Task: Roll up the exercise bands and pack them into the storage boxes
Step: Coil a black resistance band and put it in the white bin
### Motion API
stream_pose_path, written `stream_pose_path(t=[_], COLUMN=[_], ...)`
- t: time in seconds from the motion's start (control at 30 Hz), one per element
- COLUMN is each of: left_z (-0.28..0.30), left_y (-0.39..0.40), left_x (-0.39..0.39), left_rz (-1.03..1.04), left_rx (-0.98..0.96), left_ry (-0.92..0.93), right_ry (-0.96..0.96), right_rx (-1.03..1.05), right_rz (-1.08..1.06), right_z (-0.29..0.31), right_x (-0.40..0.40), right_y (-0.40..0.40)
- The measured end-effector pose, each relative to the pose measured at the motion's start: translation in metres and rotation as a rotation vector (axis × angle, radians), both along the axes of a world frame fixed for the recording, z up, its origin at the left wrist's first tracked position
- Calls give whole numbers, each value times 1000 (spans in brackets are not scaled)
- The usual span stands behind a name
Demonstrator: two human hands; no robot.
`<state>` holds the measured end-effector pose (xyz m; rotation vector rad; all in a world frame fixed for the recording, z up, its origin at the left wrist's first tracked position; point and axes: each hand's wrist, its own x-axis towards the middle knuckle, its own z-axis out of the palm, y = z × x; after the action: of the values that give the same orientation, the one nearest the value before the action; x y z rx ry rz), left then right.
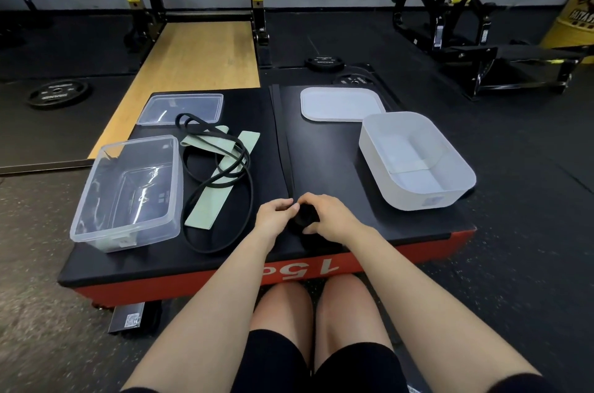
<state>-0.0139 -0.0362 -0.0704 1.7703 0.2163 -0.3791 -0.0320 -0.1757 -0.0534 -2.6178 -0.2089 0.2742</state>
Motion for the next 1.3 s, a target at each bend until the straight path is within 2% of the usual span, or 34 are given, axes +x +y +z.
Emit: stream_pose_path(t=[0.23,0.47,0.77,0.97,1.3], left_z=[-8,-10,-13,-13,-6], left_y=[-3,-6,-8,-7,-6], left_x=[2,4,2,1,3], left_rz=[58,104,133,112,38], left_rx=[53,78,13,8,25], left_ry=[-53,-62,-78,-72,22], right_ry=[27,15,-162,-200,-69], right_rx=[5,-33,-130,-51,-96], right_rz=[31,-39,-216,-154,51], right_z=[-2,-8,-17,-20,-6], right_x=[3,-1,-12,-11,4], right_y=[0,6,27,17,-1])
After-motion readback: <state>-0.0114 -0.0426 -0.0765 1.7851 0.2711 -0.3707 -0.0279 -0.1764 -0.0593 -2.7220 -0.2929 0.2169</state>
